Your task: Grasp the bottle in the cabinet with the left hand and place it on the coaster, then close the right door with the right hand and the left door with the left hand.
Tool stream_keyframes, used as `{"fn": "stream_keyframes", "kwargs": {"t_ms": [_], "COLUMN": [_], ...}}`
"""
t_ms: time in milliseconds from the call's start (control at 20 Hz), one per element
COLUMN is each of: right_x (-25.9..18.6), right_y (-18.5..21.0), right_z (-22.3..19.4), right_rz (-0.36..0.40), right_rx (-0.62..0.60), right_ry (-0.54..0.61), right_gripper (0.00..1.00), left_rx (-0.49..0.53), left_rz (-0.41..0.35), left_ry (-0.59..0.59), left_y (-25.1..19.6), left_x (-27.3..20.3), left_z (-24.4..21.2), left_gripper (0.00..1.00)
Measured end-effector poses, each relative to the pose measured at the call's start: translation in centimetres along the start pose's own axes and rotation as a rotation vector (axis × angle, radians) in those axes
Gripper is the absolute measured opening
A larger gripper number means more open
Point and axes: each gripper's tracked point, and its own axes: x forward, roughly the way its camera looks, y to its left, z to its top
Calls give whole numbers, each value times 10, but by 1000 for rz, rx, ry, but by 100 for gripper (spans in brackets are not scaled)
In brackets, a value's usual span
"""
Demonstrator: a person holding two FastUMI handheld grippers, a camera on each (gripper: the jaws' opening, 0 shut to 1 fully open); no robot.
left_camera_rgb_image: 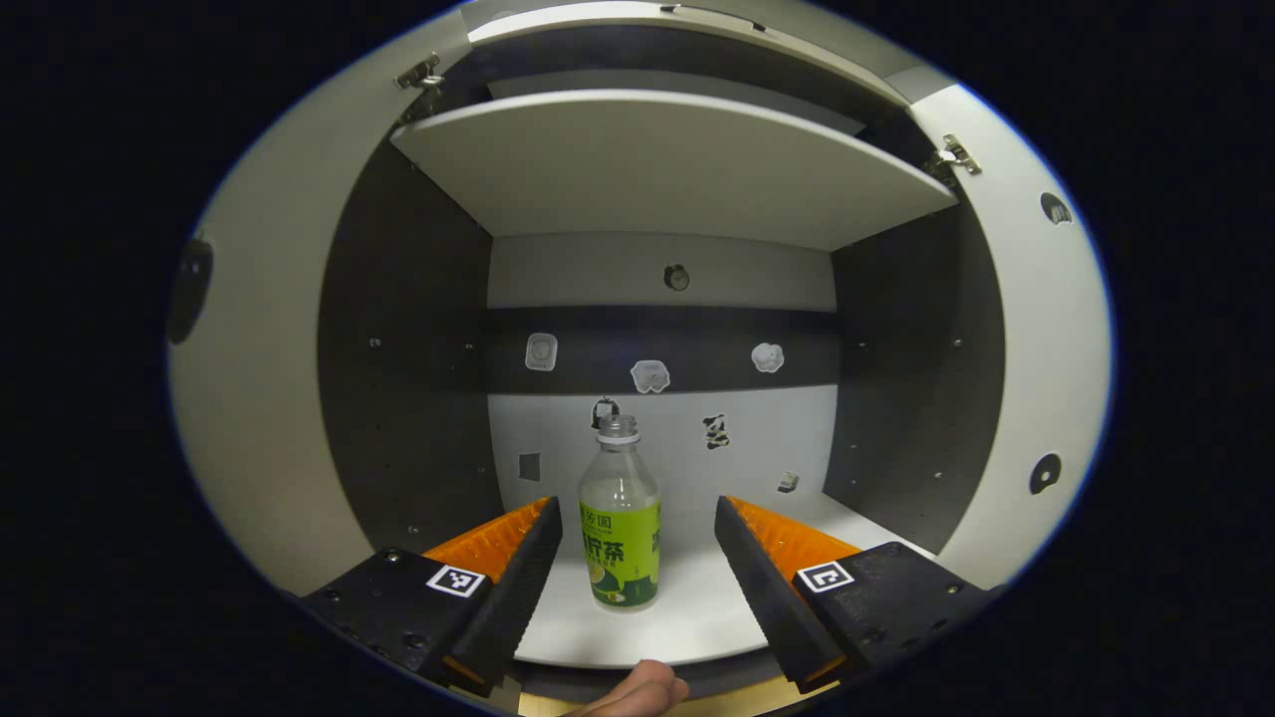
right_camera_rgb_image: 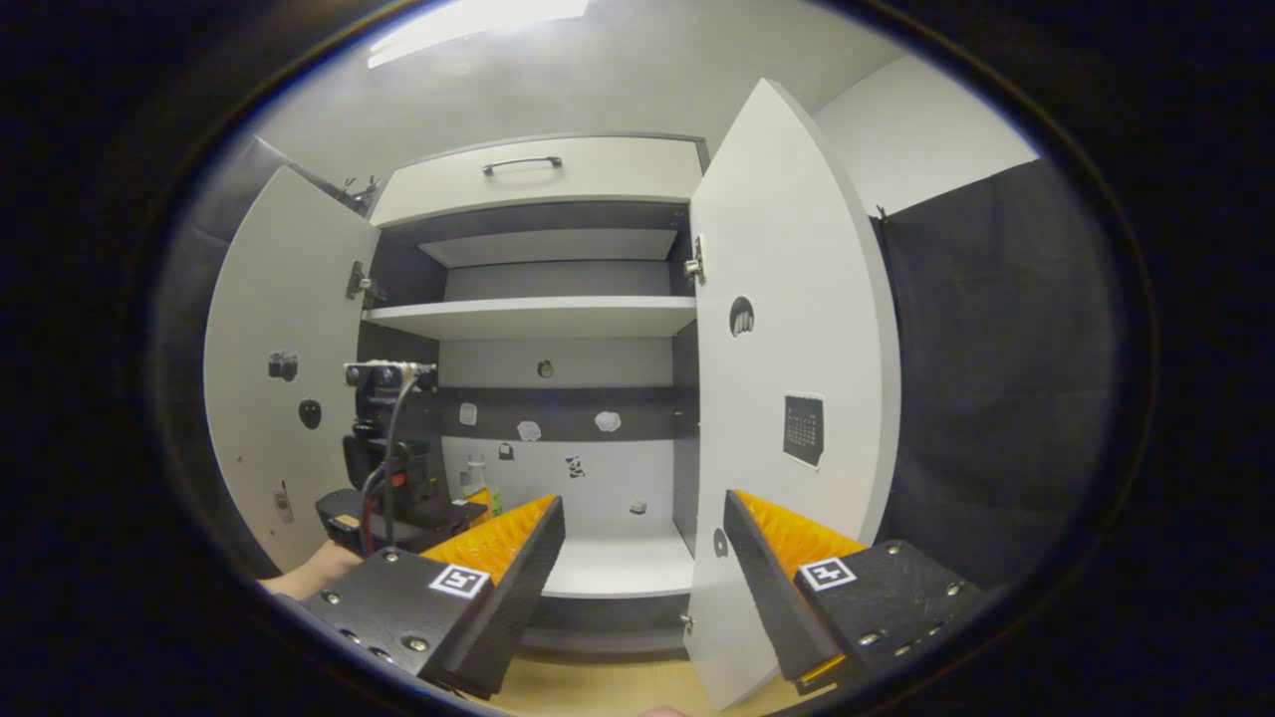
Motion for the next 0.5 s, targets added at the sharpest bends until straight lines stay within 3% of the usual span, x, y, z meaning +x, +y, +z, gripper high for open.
{"fn": "stream_keyframes", "kwargs": {"t_ms": [150,200,400,450,500], "right_x": [-6,-9,-23,-27,-33], "right_y": [-9,-11,-20,-23,-27], "right_z": [-3,-3,-5,-6,-6], "right_rz": [-26,-33,-47,-51,-56], "right_rx": [3,0,-31,-41,-54], "right_ry": [2,0,2,5,5], "right_gripper": [97,93,97,97,97], "left_rx": [2,6,51,67,61], "left_rz": [23,34,64,61,64], "left_ry": [0,7,70,115,88], "left_y": [8,12,18,16,16], "left_x": [34,43,81,78,76], "left_z": [-16,-22,-48,-58,-48], "left_gripper": [98,98,98,92,84]}}
